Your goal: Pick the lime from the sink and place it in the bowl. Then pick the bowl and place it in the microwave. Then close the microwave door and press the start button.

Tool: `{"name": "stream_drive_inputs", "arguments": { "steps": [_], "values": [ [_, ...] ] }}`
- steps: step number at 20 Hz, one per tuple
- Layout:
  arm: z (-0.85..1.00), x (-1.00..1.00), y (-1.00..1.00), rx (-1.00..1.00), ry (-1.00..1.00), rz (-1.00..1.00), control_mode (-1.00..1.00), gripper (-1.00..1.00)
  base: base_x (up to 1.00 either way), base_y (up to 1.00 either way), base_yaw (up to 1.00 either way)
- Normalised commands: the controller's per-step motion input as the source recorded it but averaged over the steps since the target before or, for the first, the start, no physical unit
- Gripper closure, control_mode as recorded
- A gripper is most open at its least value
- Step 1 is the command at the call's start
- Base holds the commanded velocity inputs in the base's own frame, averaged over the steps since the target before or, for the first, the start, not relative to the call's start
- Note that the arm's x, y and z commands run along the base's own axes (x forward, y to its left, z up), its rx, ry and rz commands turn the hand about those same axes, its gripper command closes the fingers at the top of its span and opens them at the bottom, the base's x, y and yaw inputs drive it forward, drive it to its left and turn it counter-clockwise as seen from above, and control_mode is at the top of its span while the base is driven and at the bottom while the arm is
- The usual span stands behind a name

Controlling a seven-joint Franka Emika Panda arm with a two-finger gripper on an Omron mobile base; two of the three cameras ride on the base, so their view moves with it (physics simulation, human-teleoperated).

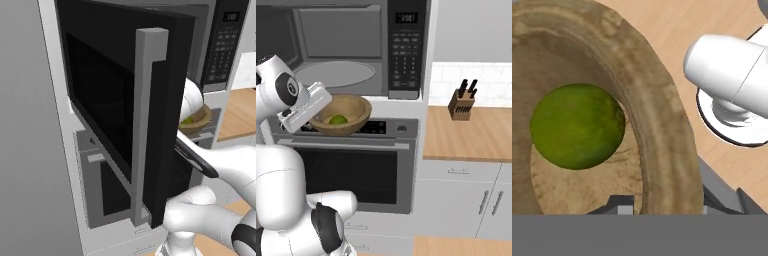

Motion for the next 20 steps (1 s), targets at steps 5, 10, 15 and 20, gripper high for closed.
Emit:
{"name": "stream_drive_inputs", "arguments": {
  "steps": [5, 10, 15, 20],
  "values": [
    [0.00, 0.00, 0.00, 0.00, 0.00, 0.00, 1.00, 1.00, 0.07, -0.03, 0.09],
    [0.26, -0.12, 0.02, 0.02, -0.36, 0.14, -1.00, 1.00, 0.00, 0.00, 0.00],
    [0.52, -0.17, 0.03, -0.05, -0.47, 0.22, -1.00, 1.00, 0.00, 0.00, 0.00],
    [0.77, 0.57, 0.00, 0.00, -0.30, 0.26, -1.00, 1.00, 0.00, 0.00, 0.00]
  ]
}}
